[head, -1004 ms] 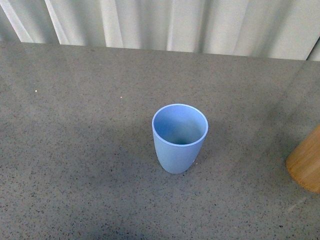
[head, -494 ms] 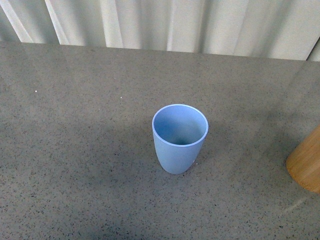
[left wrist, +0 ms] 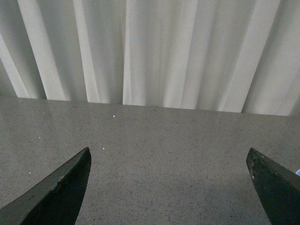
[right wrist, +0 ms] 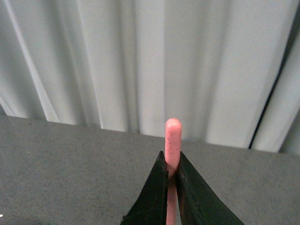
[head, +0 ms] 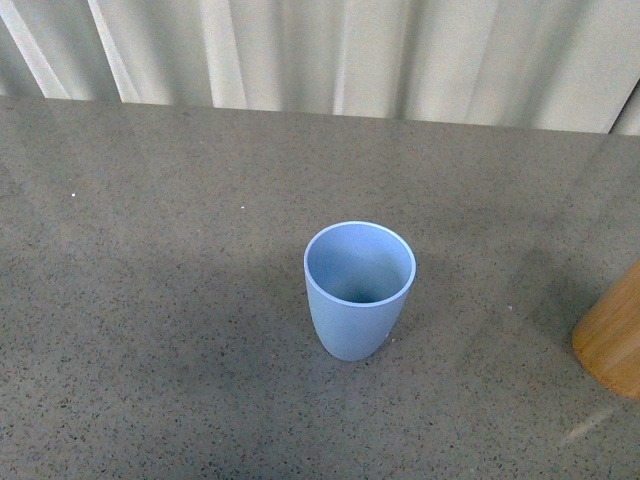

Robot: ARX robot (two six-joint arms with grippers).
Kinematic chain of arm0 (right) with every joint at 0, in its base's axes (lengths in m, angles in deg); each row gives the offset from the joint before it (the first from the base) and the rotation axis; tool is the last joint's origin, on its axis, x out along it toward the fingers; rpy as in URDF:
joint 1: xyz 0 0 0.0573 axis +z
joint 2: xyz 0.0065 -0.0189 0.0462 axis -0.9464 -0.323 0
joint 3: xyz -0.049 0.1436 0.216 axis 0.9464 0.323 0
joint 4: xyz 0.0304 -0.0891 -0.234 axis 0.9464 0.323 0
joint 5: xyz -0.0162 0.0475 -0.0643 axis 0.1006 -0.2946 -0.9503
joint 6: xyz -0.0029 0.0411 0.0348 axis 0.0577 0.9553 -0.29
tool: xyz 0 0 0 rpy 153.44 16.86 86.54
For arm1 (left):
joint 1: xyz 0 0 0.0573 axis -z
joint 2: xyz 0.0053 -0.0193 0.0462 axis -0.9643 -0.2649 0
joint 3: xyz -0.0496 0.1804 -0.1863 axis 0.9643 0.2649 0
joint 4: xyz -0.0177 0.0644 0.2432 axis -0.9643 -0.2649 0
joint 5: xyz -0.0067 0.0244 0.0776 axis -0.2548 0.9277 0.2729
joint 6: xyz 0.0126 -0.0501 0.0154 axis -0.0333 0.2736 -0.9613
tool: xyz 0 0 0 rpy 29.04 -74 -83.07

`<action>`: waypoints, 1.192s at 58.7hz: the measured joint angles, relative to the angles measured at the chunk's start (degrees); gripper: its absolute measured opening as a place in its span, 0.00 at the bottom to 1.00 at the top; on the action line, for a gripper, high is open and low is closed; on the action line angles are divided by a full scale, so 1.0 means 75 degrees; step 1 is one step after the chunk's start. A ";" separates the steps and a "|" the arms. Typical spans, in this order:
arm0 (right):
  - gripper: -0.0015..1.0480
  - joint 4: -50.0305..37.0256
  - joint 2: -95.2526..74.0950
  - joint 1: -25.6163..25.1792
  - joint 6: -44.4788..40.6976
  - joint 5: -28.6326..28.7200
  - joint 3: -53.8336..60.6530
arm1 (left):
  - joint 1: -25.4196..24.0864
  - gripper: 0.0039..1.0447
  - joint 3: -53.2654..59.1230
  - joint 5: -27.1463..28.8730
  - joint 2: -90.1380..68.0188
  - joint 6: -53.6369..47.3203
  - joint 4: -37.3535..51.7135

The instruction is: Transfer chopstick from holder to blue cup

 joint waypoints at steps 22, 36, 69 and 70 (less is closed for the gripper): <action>0.02 -0.0052 0.0458 0.1696 -0.0248 -0.0312 -0.1029 | 0.0000 0.94 0.0000 0.0000 0.0000 0.0000 0.0000; 0.02 -0.0262 -0.0038 0.2661 0.0201 -0.0326 -0.1239 | 0.0000 0.94 -0.0003 0.0000 0.0000 0.0003 0.0000; 0.02 -0.1338 -0.2226 0.3529 0.0609 -0.0210 -0.1682 | 0.0000 0.94 0.0000 0.0000 0.0000 0.0000 0.0000; 0.02 -0.1352 -0.2276 0.3544 0.0615 -0.0207 -0.1708 | 0.0000 0.94 0.0000 0.0000 0.0000 0.0000 0.0000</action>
